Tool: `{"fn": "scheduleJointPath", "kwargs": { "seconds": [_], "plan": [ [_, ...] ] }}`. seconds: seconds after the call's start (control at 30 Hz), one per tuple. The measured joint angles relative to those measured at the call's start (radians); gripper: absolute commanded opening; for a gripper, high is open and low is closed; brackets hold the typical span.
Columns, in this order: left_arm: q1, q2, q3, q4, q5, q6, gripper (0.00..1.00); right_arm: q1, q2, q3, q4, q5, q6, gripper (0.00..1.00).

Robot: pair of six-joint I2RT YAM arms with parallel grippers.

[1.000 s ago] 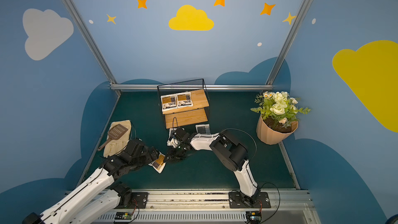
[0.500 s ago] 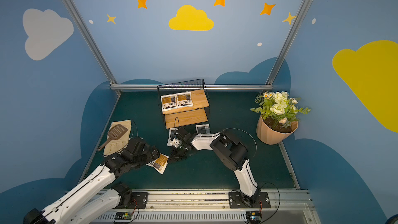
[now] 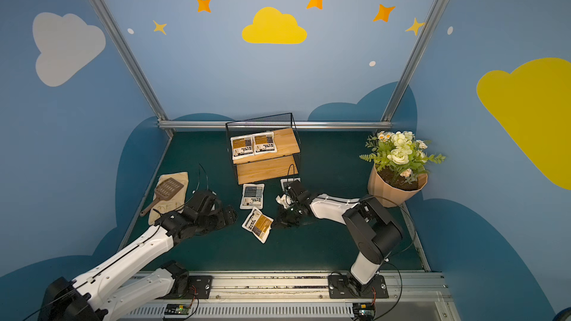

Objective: Place the bagged coffee beans on the shelf by color
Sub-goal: Move the bagged coffee beans to the center of the board, then adjust the bagged coffee beans at the center of the board.

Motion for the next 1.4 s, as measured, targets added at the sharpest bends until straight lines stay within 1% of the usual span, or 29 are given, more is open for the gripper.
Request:
{"fn": "scheduleJointPath", "kwargs": {
  "seconds": [0.13, 0.17, 0.2, 0.23, 0.27, 0.3, 0.37, 0.5, 0.6, 0.7, 0.77, 1.07, 1.23, 1.4],
  "plan": [
    [-0.043, 0.047, 0.031, 0.017, 0.016, 0.017, 1.0, -0.02, -0.048, -0.055, -0.018, 0.018, -0.007, 0.0],
    [-0.056, 0.059, 0.038, 0.024, 0.018, 0.019, 1.0, -0.018, -0.058, -0.068, -0.02, 0.018, -0.007, 0.1],
    [-0.069, 0.073, 0.046, 0.03, 0.019, 0.021, 1.0, -0.013, -0.067, -0.081, -0.022, 0.021, -0.005, 0.23],
    [-0.079, 0.084, 0.05, 0.037, 0.021, 0.021, 1.0, -0.007, -0.076, -0.091, -0.027, 0.026, -0.005, 0.34],
    [-0.092, 0.099, 0.056, 0.042, 0.022, 0.021, 1.0, 0.003, -0.089, -0.104, -0.033, 0.033, -0.003, 0.43],
    [-0.102, 0.114, 0.061, 0.047, 0.023, 0.021, 1.0, 0.014, -0.106, -0.114, -0.042, 0.04, -0.001, 0.49],
    [-0.121, 0.142, 0.068, 0.053, 0.025, 0.021, 1.0, 0.031, -0.149, -0.128, -0.068, 0.057, 0.002, 0.57],
    [-0.15, 0.182, 0.076, 0.058, 0.036, 0.018, 1.0, 0.03, -0.249, -0.132, -0.12, 0.095, -0.013, 0.66],
    [-0.171, 0.204, 0.076, 0.064, 0.039, 0.009, 1.0, 0.003, -0.282, -0.122, -0.156, 0.123, -0.037, 0.67],
    [-0.191, 0.231, 0.076, 0.082, 0.045, -0.005, 1.0, -0.026, -0.259, -0.093, -0.186, 0.15, -0.068, 0.67],
    [-0.202, 0.252, 0.075, 0.1, 0.054, -0.011, 1.0, -0.04, -0.218, -0.067, -0.191, 0.164, -0.088, 0.67],
    [-0.214, 0.397, 0.072, 0.231, 0.14, -0.04, 1.0, -0.043, -0.071, -0.005, -0.161, 0.175, -0.12, 0.66],
    [-0.214, 0.466, 0.082, 0.31, 0.177, -0.056, 1.0, -0.043, -0.059, -0.006, -0.142, 0.174, -0.12, 0.66],
    [-0.211, 0.552, 0.147, 0.367, 0.206, -0.066, 1.0, -0.043, -0.062, -0.029, -0.117, 0.164, -0.119, 0.66]
  ]
}}
